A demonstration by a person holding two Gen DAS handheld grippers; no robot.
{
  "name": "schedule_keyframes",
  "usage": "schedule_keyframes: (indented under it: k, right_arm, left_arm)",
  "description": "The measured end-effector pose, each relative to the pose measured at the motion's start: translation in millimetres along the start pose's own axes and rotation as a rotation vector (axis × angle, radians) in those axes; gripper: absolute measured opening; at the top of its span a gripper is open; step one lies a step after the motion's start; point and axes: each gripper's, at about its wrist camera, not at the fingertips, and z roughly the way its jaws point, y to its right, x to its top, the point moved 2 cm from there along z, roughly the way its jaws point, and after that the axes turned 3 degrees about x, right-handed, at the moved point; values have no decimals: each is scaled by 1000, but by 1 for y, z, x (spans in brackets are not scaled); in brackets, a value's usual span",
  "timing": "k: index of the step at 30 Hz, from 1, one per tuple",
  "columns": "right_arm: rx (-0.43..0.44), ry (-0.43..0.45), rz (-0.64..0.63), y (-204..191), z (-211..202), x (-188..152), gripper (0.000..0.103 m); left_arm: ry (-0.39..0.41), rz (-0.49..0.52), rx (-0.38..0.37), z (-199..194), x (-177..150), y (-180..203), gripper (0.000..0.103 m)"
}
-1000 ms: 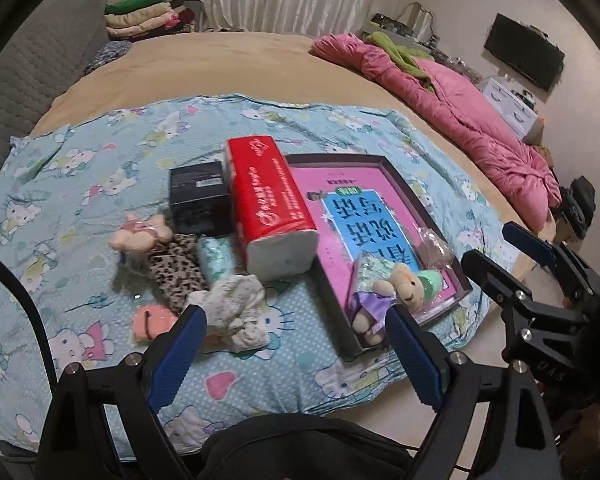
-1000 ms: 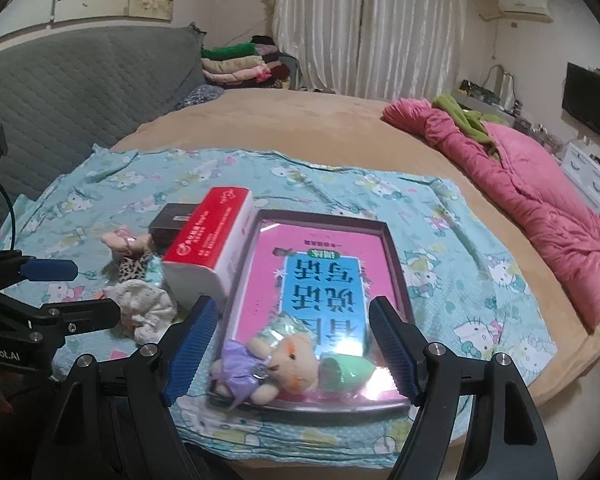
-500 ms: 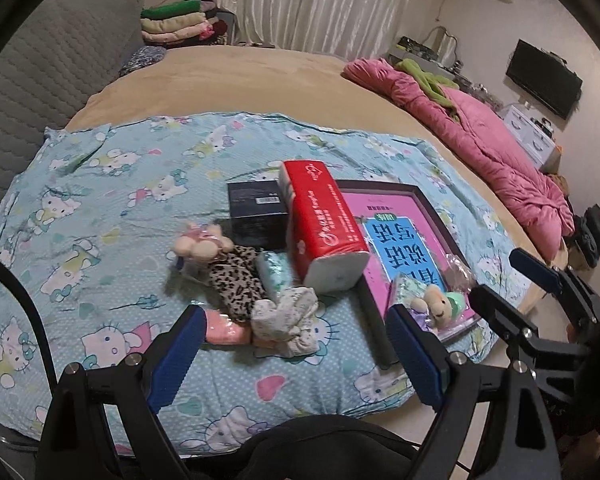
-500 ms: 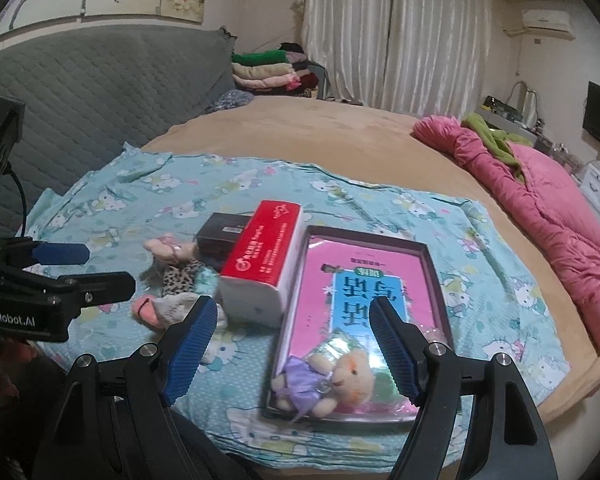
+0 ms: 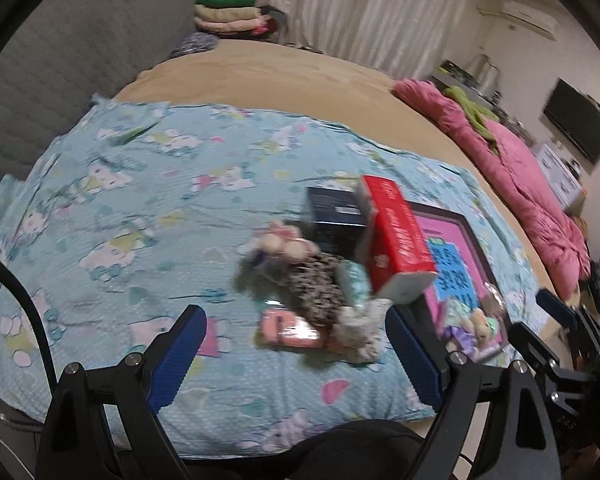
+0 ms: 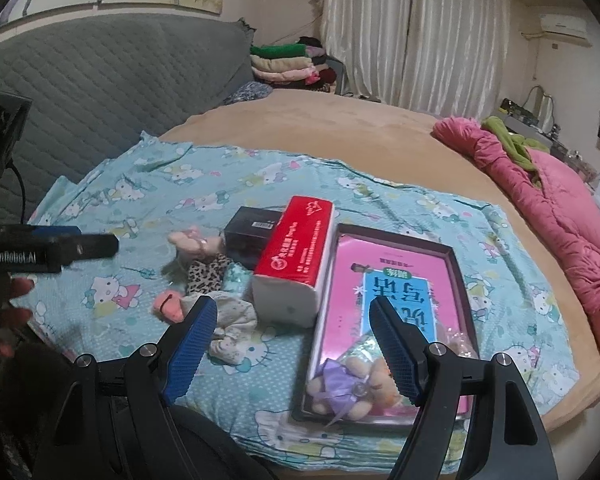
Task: Organize soft objects
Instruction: 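Withdraw both open tools from the tray toward the pile of soft items, then grasp the pink bunny plush with left tool while right grasps white floral cloth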
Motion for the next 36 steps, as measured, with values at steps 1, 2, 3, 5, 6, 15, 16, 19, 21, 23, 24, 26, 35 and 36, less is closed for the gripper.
schedule_keyframes:
  k: [1, 2, 3, 5, 6, 15, 16, 19, 21, 23, 24, 26, 35, 36]
  right_arm:
    - [0, -4, -1, -1, 2, 0, 80]
    - [9, -10, -5, -5, 5, -1, 80]
    - [14, -12, -9, -6, 7, -1, 80]
    - [23, -21, -19, -12, 12, -2, 80]
    - [28, -24, -22, -14, 14, -3, 80]
    - [72, -68, -91, -43, 41, -10, 80]
    - [76, -72, -102, -45, 44, -11, 80]
    - [80, -87, -130, -52, 56, -14, 80]
    - [87, -99, -138, -55, 65, -15, 80]
    - [96, -108, -139, -56, 73, -16, 80]
    - [101, -116, -140, -57, 79, -16, 80]
    - [105, -125, -148, -60, 88, -17, 80]
    - [106, -181, -201, -71, 127, -23, 80]
    - [106, -182, -211, -72, 129, -24, 80]
  left_arm:
    - [0, -12, 6, 1, 0, -7, 91]
    - [-1, -21, 11, 2, 0, -12, 91]
    - [-4, -34, 18, 4, -1, -20, 91]
    - [-6, -50, 28, 6, -2, -29, 91]
    - [-7, -57, 30, 8, -2, -32, 91]
    - [-20, -85, 27, 27, -6, -41, 91]
    - [-23, -86, 26, 30, -6, -40, 91]
    - [-35, -86, 18, 42, -5, -38, 91]
    - [-41, -78, 14, 51, -5, -34, 91]
    - [-51, -69, 12, 59, -4, -31, 91]
    - [-56, -62, 6, 64, -3, -30, 91]
    - [-62, -51, 1, 73, -1, -26, 91]
    - [-96, -20, -13, 109, 10, -19, 91]
    - [-98, -22, -17, 112, 12, -19, 91]
